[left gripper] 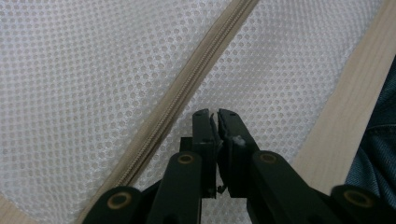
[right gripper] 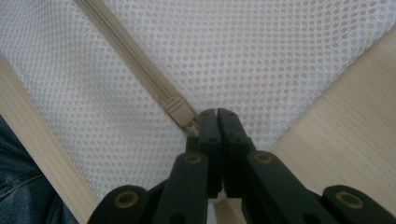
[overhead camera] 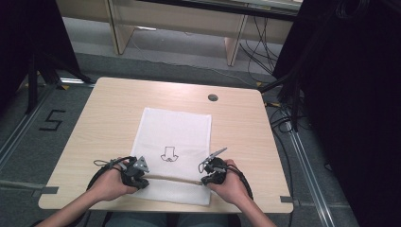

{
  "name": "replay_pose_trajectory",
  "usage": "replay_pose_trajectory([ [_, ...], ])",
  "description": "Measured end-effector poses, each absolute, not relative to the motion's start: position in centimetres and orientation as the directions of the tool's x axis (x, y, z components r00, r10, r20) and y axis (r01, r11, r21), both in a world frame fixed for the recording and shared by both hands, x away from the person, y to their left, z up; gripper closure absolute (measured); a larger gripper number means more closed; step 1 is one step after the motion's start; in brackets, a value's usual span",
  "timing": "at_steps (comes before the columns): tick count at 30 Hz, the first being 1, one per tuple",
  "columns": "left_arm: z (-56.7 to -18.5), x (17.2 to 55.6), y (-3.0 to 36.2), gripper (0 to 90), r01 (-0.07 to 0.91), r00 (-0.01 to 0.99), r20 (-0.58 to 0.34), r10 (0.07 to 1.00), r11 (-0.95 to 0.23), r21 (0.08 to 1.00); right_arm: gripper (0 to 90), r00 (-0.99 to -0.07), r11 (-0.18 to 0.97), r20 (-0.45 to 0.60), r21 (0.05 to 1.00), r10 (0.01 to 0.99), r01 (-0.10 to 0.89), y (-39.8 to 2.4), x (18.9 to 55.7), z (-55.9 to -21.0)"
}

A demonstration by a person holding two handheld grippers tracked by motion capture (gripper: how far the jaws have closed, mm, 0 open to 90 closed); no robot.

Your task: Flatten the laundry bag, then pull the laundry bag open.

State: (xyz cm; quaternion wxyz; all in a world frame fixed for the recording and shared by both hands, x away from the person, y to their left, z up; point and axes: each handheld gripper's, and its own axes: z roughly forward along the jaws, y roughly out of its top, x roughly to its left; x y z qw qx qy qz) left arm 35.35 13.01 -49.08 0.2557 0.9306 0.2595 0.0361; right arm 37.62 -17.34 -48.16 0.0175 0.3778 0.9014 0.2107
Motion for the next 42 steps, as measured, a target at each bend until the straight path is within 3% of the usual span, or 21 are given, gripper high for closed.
replay_pose_trajectory([
  [4, -48.8, 35.3, 13.2, 82.7, 0.454, 0.866, -0.062, 0.497, -0.727, 0.515, 85.8, -0.704, 0.607, 0.151, 0.403, 0.693, 0.684, -17.6, 37.7, -47.9],
  [8, -48.2, 35.3, 13.6, 78.0, 0.456, 0.858, -0.068, 0.508, -0.695, 0.555, 81.6, -0.695, 0.560, 0.151, 0.486, 0.703, 0.671, -18.4, 37.9, -46.7],
  [13, -48.4, 35.7, 13.6, 70.3, 0.454, 0.842, -0.078, 0.533, -0.625, 0.634, 78.2, -0.669, 0.503, 0.139, 0.554, 0.730, 0.664, -19.4, 37.9, -46.2],
  [15, -48.7, 35.8, 13.4, 62.6, 0.463, 0.826, -0.088, 0.557, -0.581, 0.669, 76.7, -0.658, 0.499, 0.147, 0.538, 0.738, 0.680, -20.0, 37.9, -46.0],
  [19, -48.9, 35.9, 13.4, 56.3, 0.458, 0.820, -0.082, 0.566, -0.563, 0.688, 76.1, -0.656, 0.482, 0.147, 0.564, 0.741, 0.671, -20.5, 38.0, -46.0],
  [29, -48.6, 36.2, 13.9, 43.0, 0.457, 0.789, -0.072, 0.610, -0.505, 0.732, 75.8, -0.647, 0.484, 0.146, 0.547, 0.749, 0.683, -20.9, 37.9, -45.6],
  [32, -48.6, 36.0, 13.6, 42.4, 0.475, 0.785, -0.105, 0.611, -0.483, 0.736, 77.6, -0.655, 0.501, 0.146, 0.530, 0.741, 0.685, -20.8, 37.9, -45.7],
  [33, -48.6, 36.1, 13.4, 40.2, 0.462, 0.794, -0.095, 0.601, -0.494, 0.736, 82.0, -0.654, 0.512, 0.150, 0.503, 0.742, 0.697, -20.7, 37.8, -45.8],
  [35, -48.7, 36.0, 13.2, 39.6, 0.474, 0.784, -0.106, 0.612, -0.478, 0.740, 83.5, -0.637, 0.507, 0.163, 0.473, 0.753, 0.720, -20.6, 37.6, -45.8],
  [36, -48.6, 36.1, 13.2, 39.1, 0.463, 0.790, -0.093, 0.606, -0.491, 0.738, 89.3, -0.662, 0.537, 0.145, 0.472, 0.735, 0.700, -20.6, 37.7, -46.0],
  [42, -48.2, 35.9, 12.5, 41.7, 0.453, 0.795, -0.107, 0.597, -0.467, 0.759, 90.0, -0.649, 0.543, 0.139, 0.433, 0.748, 0.719, -20.4, 37.5, -45.9],
])
